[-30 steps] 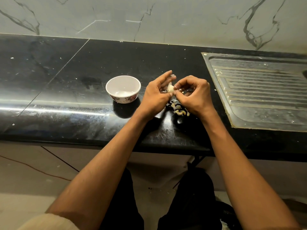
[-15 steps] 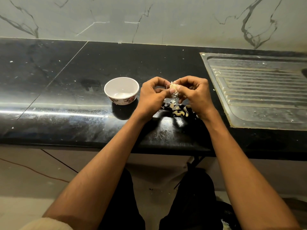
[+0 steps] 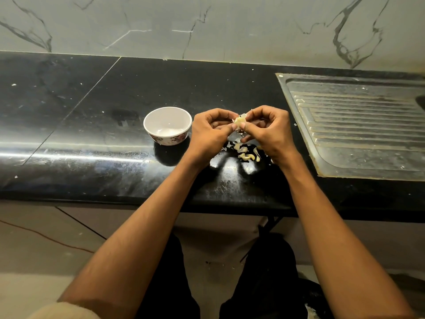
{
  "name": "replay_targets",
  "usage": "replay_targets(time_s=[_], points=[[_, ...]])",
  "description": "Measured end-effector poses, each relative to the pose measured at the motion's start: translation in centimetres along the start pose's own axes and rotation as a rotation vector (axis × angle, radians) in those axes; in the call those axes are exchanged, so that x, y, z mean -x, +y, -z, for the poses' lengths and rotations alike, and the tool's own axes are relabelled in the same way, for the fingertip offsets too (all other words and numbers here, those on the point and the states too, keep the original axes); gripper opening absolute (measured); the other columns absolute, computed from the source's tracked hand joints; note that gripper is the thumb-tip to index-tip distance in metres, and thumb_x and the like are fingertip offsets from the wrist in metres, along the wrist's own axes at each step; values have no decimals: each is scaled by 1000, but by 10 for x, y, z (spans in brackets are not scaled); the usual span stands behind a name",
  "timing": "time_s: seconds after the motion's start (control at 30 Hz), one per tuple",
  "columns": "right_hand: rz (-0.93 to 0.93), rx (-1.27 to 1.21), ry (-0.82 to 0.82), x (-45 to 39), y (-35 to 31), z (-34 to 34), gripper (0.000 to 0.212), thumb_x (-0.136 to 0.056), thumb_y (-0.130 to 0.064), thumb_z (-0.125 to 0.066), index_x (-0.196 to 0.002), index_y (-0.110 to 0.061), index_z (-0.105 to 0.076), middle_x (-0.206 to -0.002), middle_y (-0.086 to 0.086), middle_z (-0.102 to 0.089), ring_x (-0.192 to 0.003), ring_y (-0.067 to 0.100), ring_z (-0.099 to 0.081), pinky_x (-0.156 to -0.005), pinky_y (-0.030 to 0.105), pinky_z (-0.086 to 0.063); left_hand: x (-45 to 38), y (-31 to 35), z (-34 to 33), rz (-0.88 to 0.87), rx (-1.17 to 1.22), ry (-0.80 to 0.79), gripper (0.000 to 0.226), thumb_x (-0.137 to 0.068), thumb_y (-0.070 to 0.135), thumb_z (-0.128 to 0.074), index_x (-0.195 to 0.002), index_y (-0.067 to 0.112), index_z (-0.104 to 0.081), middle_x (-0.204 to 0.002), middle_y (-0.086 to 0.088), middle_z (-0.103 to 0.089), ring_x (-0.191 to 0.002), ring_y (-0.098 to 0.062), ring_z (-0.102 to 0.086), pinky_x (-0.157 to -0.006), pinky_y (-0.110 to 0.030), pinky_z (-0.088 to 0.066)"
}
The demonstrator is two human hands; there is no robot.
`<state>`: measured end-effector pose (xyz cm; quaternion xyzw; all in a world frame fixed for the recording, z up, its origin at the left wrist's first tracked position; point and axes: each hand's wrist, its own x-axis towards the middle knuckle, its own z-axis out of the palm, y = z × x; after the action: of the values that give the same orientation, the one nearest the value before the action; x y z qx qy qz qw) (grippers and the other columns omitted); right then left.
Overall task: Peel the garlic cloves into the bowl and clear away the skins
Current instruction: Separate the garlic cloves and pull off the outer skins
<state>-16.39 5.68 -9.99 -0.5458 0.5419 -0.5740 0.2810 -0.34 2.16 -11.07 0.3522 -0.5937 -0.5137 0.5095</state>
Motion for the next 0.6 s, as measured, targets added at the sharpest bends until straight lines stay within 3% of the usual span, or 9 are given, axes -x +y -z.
replay_targets(time_s=[0.23, 0.4, 0.6], points=[[23, -33, -12, 0, 0, 1, 20, -81, -4, -87, -87, 6, -70, -85, 20, -75, -65, 27, -76, -56, 33, -61, -2, -2, 3, 7, 24, 10, 13, -87, -4, -74, -98, 1, -77, -93, -14, -79, -87, -24, -76, -87, -38, -61], [1, -18, 20, 0, 1, 4, 21, -77, -5, -90, -81, 5, -72, -78, 17, -75, -65, 31, -76, -61, 40, -63, -1, -1, 0, -1, -18, -19, 12, -91, 0, -72, -102, -1, -77, -92, -12, -79, -84, -19, -75, -84, -33, -61], [-18, -60, -24, 3, -3, 6, 16, -77, 1, -87, -80, 1, -72, -79, 19, -74, -64, 29, -76, -58, 31, -61, -3, -2, 1, -2, -38, -40, 14, -93, -2, -69, -104, 1, -76, -93, -11, -79, -85, -21, -76, -84, -31, -61]])
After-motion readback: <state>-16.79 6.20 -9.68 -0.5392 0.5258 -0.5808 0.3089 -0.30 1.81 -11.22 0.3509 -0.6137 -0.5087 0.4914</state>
